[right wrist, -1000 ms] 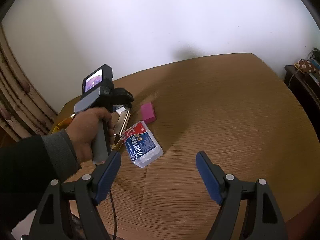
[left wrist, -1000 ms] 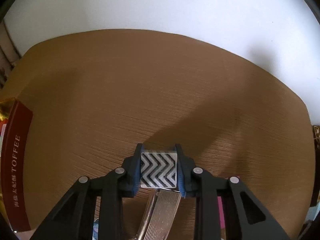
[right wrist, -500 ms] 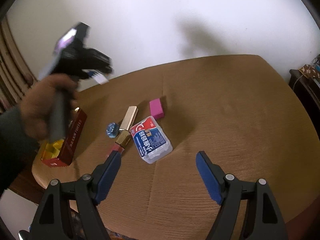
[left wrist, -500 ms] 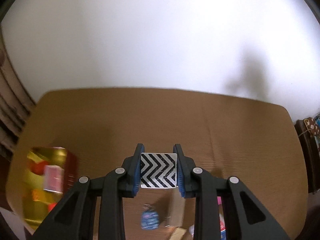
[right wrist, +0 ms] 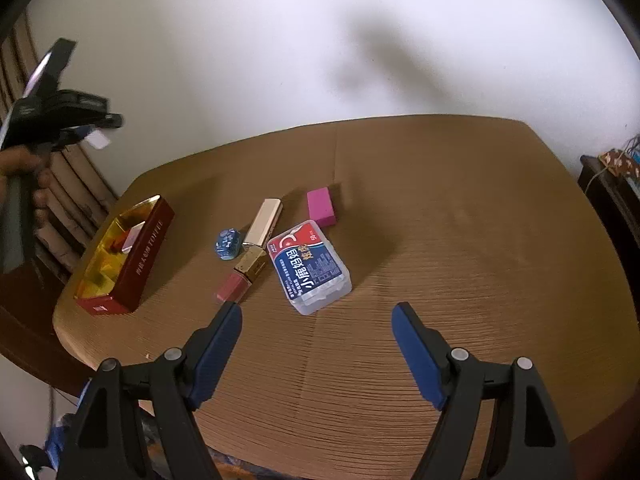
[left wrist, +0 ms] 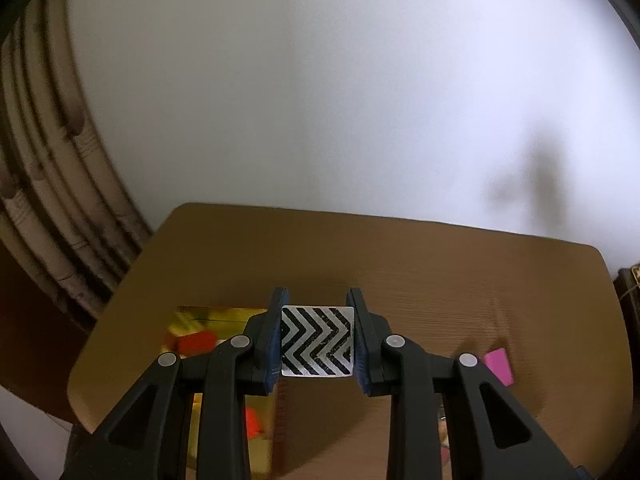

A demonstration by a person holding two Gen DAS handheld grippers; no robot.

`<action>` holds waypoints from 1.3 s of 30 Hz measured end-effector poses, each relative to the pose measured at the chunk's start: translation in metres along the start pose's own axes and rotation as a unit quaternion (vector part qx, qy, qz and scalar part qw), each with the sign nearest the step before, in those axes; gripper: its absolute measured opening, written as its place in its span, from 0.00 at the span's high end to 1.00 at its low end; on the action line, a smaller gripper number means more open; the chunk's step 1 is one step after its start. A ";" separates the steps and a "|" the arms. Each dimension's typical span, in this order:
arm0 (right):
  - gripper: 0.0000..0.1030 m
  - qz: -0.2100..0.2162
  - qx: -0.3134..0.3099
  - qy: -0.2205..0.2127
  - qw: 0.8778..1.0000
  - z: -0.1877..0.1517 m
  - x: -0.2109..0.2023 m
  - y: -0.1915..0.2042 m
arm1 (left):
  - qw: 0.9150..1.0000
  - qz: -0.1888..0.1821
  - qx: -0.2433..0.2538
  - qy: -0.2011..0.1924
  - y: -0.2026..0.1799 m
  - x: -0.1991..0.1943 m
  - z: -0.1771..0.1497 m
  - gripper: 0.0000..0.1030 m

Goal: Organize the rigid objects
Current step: 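Carry the chevron cube over the tin and open the left gripper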

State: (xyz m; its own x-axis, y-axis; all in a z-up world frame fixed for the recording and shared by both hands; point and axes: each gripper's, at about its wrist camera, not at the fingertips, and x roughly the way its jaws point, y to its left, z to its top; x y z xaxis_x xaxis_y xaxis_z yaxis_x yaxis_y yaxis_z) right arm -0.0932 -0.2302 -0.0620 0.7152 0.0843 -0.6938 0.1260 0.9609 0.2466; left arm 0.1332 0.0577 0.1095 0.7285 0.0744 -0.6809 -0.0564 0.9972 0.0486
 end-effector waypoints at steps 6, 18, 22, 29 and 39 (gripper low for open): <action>0.23 -0.008 -0.012 0.002 1.000 -0.003 0.001 0.006 | 1.000 0.019 -0.020 -0.001 0.042 -0.021 0.003 0.75; 0.23 -0.013 -0.029 0.017 0.999 -0.010 0.008 0.014 | 0.997 0.040 -0.056 0.033 0.120 -0.007 -0.023 0.75; 0.23 -0.016 -0.035 0.018 0.999 -0.011 0.009 0.016 | 0.995 0.039 -0.063 0.064 0.142 0.013 -0.049 0.75; 0.23 -0.018 -0.032 0.032 0.999 -0.012 0.018 0.014 | 0.991 0.037 -0.063 0.113 0.165 0.051 -0.103 0.75; 0.23 -0.031 -0.040 0.056 0.997 -0.018 0.038 0.015 | 0.986 0.017 -0.072 0.152 0.164 0.092 -0.135 0.75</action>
State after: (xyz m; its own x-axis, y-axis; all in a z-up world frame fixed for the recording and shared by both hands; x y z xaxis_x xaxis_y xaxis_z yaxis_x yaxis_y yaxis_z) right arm -0.0765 -0.2078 -0.0967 0.6263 0.0490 -0.7780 0.1084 0.9828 0.1492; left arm 0.0990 0.2281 -0.0441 0.4873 0.0811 -0.8695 -0.1895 0.9818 -0.0147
